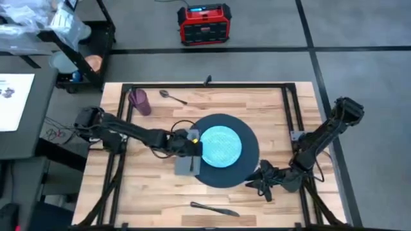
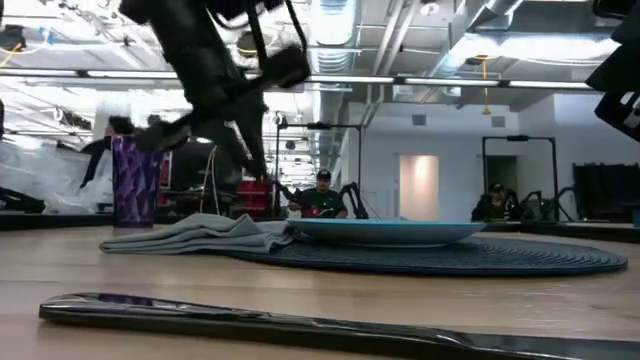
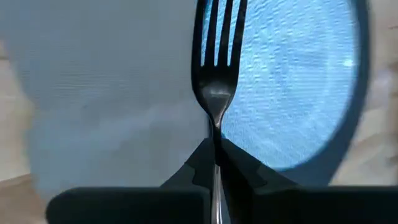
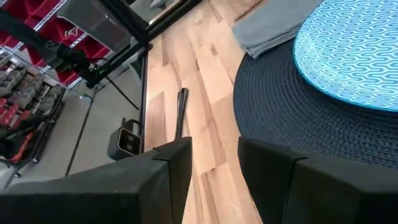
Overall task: Set table place
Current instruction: Put the black fork on the gray napkin
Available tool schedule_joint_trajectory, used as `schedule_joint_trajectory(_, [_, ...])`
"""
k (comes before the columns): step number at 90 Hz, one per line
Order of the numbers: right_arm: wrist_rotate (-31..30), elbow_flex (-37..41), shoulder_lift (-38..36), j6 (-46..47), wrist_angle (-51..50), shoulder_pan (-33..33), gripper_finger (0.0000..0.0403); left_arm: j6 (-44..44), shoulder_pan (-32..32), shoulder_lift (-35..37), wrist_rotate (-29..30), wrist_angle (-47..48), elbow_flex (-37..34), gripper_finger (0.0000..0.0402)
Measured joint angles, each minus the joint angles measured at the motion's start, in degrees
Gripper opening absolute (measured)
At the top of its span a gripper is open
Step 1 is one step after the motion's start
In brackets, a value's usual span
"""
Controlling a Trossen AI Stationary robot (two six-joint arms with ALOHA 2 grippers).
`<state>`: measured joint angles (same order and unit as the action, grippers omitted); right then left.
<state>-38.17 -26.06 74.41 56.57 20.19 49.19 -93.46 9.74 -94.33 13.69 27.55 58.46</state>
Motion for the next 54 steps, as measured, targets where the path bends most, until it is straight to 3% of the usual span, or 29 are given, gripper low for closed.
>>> schedule_joint_trajectory(54, [-1.02, 0.0, 0.0, 0.01, -0.4, 1.59, 0.0118, -1.68, -4.27, -2.45, -1.07, 4.78, 0.0, 0.0])
